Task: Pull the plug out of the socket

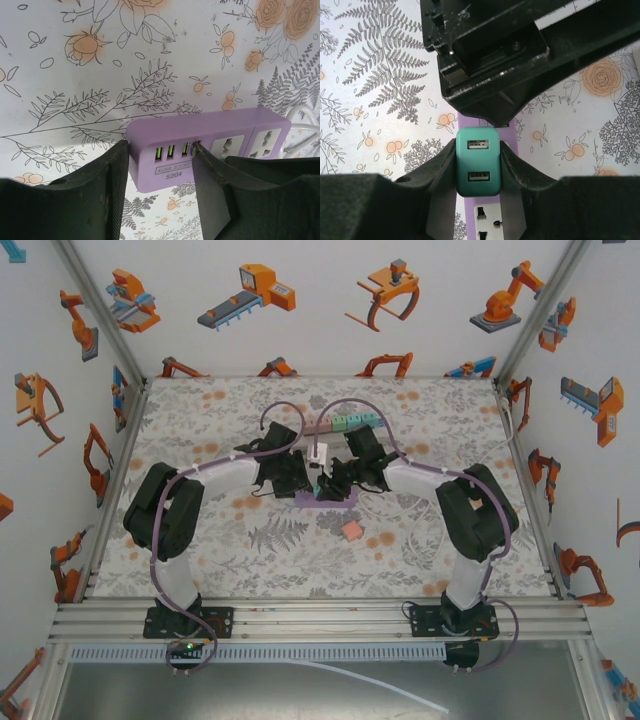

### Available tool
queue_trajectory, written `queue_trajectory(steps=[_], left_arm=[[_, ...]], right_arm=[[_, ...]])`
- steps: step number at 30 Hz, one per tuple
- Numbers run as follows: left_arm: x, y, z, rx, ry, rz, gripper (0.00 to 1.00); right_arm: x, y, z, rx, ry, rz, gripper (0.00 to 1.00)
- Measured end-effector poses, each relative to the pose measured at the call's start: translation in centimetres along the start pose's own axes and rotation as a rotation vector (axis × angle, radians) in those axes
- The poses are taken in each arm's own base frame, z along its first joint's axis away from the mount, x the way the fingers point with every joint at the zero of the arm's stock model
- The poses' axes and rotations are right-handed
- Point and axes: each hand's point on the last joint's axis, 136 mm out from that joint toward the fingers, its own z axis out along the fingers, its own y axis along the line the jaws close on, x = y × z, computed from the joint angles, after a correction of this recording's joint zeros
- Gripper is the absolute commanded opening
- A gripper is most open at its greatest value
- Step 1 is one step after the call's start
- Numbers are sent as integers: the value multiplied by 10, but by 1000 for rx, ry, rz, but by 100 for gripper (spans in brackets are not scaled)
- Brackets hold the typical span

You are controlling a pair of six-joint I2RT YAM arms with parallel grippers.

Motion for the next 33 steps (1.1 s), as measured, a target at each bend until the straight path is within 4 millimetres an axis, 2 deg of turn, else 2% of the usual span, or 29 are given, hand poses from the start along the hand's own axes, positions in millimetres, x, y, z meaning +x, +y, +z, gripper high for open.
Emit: queue_trajectory(steps=[5, 7, 8, 13, 15, 17, 20, 23, 25, 27, 29, 31, 33], left_arm=[[-1, -10, 1, 23, -31, 3, 52], [-3, -13, -1, 30, -44, 6, 52], [-3, -13, -2, 31, -49, 6, 52], [-5, -13, -3, 12, -52, 10, 54], [-5, -12, -3, 4, -48, 13, 61], [-5, -9, -4, -7, -48, 18, 72], [-3, -1, -14, -33, -44, 29, 84], [0, 4, -36, -36, -48, 47, 91], [-9, -8, -62, 14, -89, 69, 96], [-21, -27, -97, 106, -157, 105, 100], [-30, -48, -132, 210, -226, 156, 97], [-33, -68, -169, 322, -293, 224, 97], [-28, -80, -199, 414, -335, 298, 97]], right_arm=[[4, -3, -13, 19, -48, 6, 0], [-2, -3, -19, 33, -61, 4, 0], [-11, -5, -23, 52, -82, -9, 0], [-89, -10, -71, 184, -276, -132, 0], [-107, -11, -83, 216, -326, -143, 0], [-111, -10, -91, 244, -352, -107, 0], [-98, -8, -104, 317, -363, 66, 0], [-80, -9, -131, 460, -371, 328, 0], [-74, -7, -157, 561, -407, 476, 0], [-64, -1, -186, 661, -465, 634, 0], [-47, 6, -203, 727, -499, 771, 0], [-21, 13, -207, 774, -497, 913, 0], [13, 19, -202, 807, -462, 1060, 0]])
